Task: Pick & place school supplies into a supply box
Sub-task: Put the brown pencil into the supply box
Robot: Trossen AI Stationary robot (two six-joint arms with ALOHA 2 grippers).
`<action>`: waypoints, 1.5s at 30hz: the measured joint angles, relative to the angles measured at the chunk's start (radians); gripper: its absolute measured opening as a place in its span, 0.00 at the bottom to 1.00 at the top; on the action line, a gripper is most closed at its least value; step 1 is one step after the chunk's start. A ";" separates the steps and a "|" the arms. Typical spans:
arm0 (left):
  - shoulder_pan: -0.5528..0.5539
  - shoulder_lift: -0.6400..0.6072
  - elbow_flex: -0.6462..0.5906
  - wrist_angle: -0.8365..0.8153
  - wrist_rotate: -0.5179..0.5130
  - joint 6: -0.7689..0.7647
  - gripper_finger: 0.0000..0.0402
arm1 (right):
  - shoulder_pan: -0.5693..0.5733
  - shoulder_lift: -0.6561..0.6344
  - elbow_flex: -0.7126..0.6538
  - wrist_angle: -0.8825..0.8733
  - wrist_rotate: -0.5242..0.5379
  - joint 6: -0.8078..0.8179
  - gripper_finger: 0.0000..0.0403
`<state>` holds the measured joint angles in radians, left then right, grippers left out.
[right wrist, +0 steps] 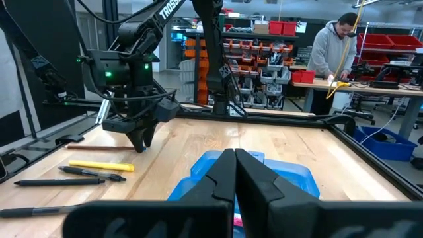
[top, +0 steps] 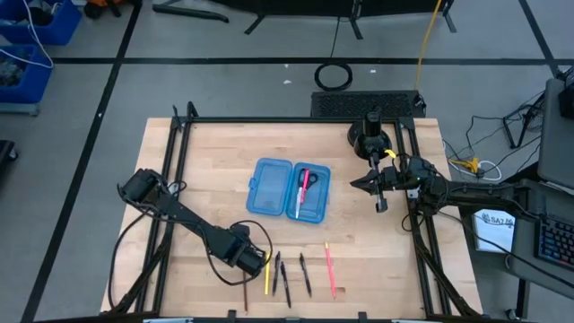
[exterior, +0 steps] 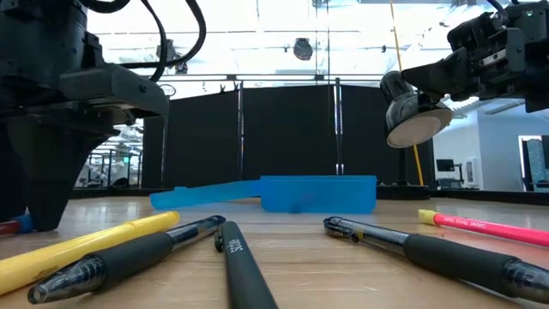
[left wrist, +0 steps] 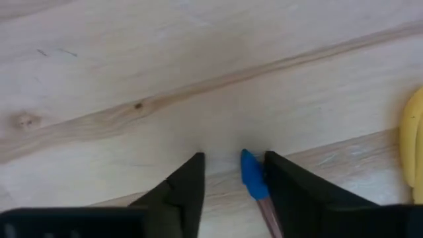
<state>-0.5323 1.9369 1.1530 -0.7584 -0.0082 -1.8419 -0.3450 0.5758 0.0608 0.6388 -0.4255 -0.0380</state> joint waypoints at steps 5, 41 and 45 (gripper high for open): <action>0.000 0.000 0.000 0.006 0.001 0.012 0.25 | 0.000 0.000 0.000 0.000 0.000 0.000 0.00; 0.055 -0.215 0.097 -0.094 -0.337 0.335 0.04 | 0.000 0.001 0.000 0.001 0.001 0.027 0.00; 0.120 -0.300 0.098 -0.074 -0.379 0.461 0.03 | 0.000 0.001 0.000 0.004 0.001 0.033 0.00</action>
<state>-0.4127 1.6369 1.2510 -0.8324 -0.3871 -1.3808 -0.3450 0.5770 0.0608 0.6426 -0.4248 -0.0050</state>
